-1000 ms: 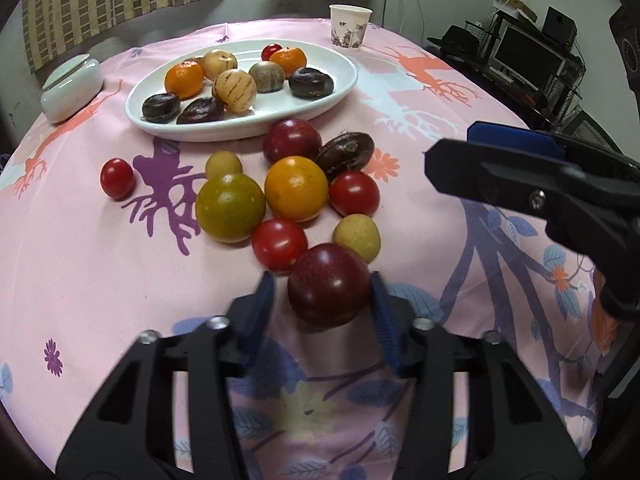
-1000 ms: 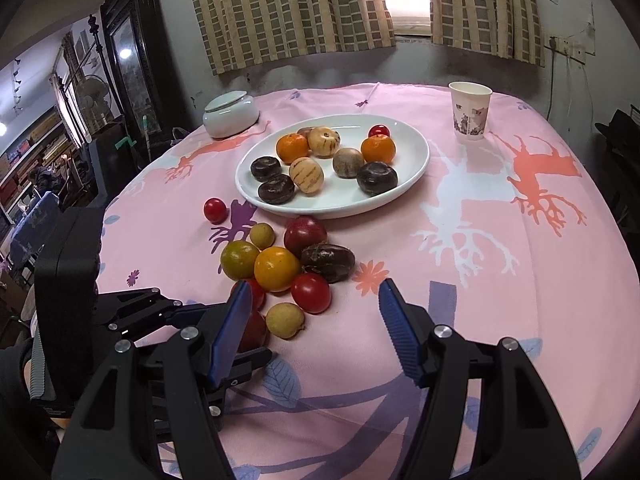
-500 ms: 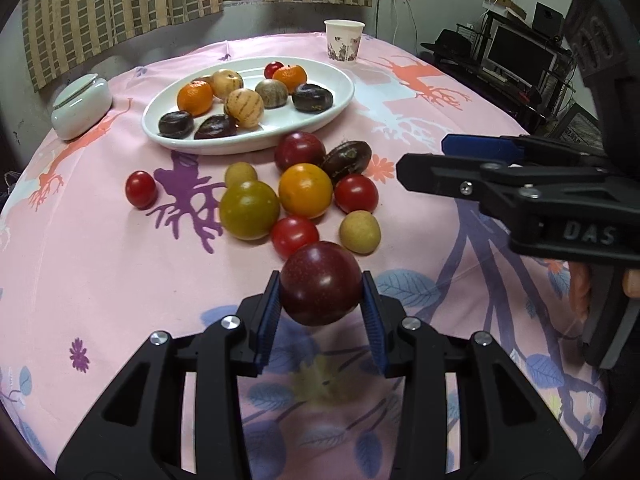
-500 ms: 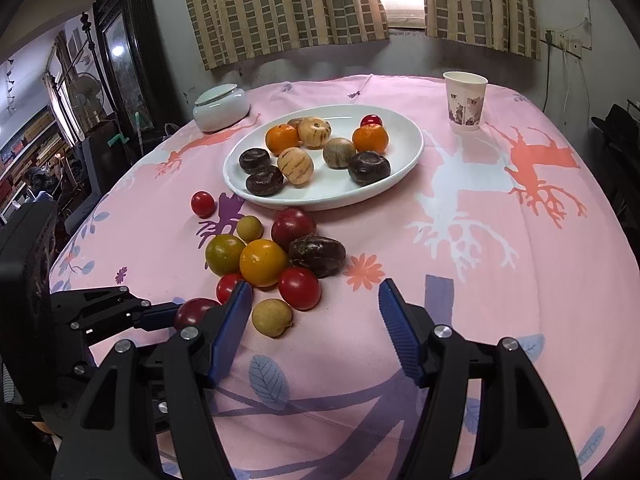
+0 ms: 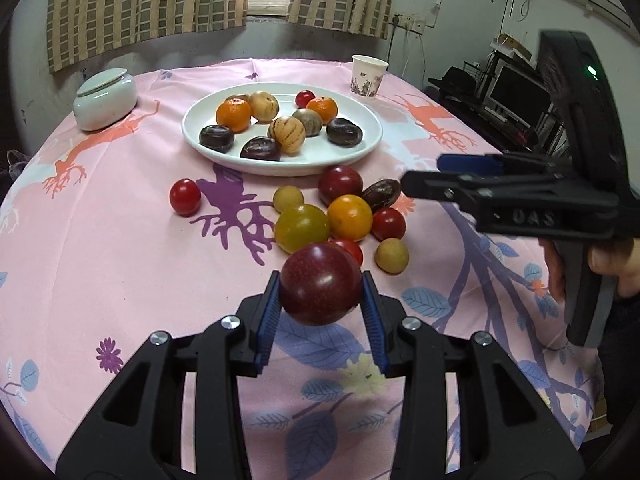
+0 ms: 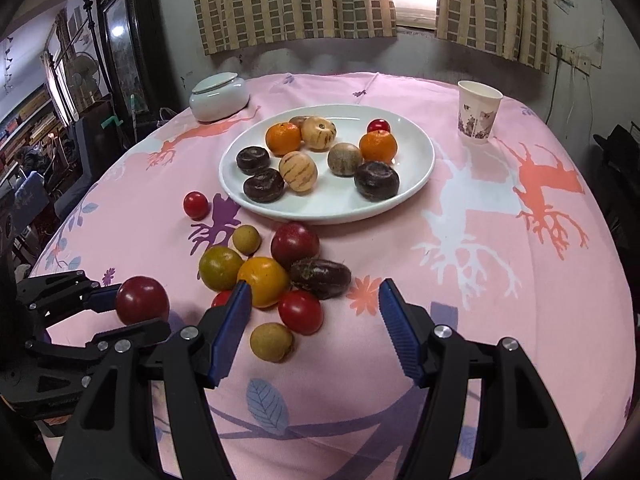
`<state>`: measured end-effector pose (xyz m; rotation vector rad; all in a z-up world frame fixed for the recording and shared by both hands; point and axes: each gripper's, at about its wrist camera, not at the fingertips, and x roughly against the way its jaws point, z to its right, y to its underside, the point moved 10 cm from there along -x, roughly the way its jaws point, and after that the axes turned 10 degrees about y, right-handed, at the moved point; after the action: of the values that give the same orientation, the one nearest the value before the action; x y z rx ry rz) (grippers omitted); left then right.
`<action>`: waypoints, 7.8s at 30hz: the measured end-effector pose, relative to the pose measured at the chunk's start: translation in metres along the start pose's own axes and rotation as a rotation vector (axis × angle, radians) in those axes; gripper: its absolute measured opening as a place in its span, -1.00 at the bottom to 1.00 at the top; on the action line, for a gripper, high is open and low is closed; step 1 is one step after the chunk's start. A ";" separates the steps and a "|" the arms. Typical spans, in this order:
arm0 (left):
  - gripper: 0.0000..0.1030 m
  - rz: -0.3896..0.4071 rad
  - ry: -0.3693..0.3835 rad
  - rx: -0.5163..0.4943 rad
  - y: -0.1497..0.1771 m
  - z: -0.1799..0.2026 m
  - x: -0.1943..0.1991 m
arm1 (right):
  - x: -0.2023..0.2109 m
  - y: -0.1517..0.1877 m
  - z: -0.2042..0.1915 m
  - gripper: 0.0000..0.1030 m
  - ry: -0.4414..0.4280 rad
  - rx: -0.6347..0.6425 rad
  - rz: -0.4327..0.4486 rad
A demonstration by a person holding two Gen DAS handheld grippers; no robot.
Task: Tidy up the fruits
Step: 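Grasp the dark red plum with the left tool and lift it, then grasp a second dark red plum with the right tool while the left tool holds its plum, then carry both plums onto the white plate and open both tools, then withdraw both open tools from the plate toward the fruit pile, then grasp the large yellow-green round fruit with the left tool and lift it, then grasp the orange-yellow round fruit with the right tool while the left tool holds its fruit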
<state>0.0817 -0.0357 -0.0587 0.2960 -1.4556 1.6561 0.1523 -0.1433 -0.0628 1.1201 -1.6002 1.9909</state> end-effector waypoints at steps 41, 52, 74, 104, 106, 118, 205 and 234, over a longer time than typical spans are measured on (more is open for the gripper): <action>-0.23 -0.051 0.025 0.054 0.008 -0.012 -0.010 | -0.071 -0.015 -0.018 -0.24 0.026 0.075 -0.207; -0.23 -0.009 -0.041 0.020 -0.024 -0.015 0.008 | -0.024 -0.028 -0.001 -0.23 -0.032 -0.010 -0.090; -0.23 -0.019 -0.160 0.100 -0.145 -0.090 -0.080 | -0.079 -0.115 0.006 -0.23 -0.067 -0.101 -0.042; 0.59 0.066 -0.154 0.141 -0.122 -0.065 -0.013 | -0.011 -0.049 0.029 0.24 -0.052 -0.127 -0.020; 0.60 0.065 -0.153 0.142 -0.113 -0.063 -0.009 | 0.000 -0.043 0.030 0.29 -0.036 -0.113 0.012; 0.71 0.026 -0.175 0.159 -0.043 -0.072 -0.004 | 0.011 0.005 0.042 0.28 0.009 -0.140 0.055; -0.16 -0.107 -0.102 -0.028 -0.006 -0.053 -0.035 | 0.002 0.020 -0.020 0.28 -0.090 0.042 0.058; 0.05 -0.098 -0.083 -0.081 0.001 -0.048 -0.042 | -0.067 0.008 -0.054 -0.17 0.028 0.195 -0.080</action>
<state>0.1228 -0.0124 -0.1014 0.3886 -1.5416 1.5179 0.1692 -0.0825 -0.1210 1.2009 -1.3484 2.1359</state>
